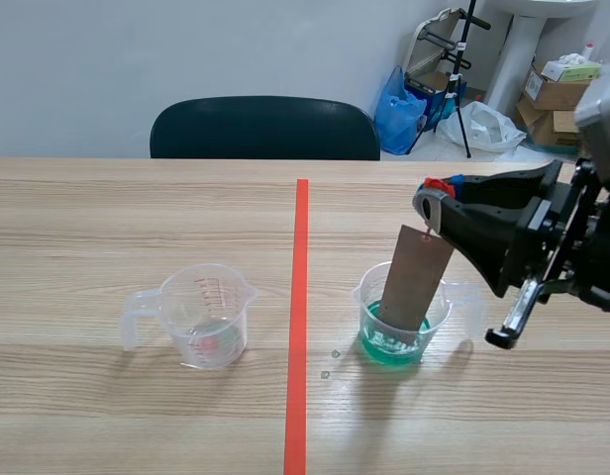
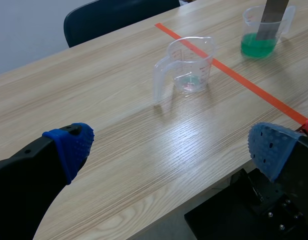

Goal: Do the redox reaction experiment

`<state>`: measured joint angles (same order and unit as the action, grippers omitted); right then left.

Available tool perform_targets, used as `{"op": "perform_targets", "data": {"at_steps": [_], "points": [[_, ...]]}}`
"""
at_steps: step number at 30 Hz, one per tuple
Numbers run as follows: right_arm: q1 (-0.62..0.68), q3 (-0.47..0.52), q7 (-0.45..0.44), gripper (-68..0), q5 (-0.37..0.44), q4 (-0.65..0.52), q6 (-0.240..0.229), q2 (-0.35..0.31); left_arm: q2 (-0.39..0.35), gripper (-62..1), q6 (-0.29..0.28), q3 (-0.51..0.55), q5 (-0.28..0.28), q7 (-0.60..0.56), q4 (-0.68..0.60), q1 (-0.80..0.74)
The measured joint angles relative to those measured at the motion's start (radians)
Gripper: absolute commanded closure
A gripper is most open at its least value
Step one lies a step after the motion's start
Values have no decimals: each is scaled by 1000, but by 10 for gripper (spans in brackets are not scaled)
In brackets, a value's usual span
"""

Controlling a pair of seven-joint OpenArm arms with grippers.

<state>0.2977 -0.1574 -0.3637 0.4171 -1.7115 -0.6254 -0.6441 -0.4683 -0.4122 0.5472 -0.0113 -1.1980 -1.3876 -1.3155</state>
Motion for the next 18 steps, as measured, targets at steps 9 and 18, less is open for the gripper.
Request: {"op": "perform_targets", "data": {"at_steps": [9, 18], "points": [[0, 47, 86, -6, 116, -77, 3, -63, 0, -623, 0, 0, 0, 0, 0, 0], [0, 104, 175, -6, 198, -147, 2, -85, 0, -623, 0, 0, 0, 0, 0, 0]]}}
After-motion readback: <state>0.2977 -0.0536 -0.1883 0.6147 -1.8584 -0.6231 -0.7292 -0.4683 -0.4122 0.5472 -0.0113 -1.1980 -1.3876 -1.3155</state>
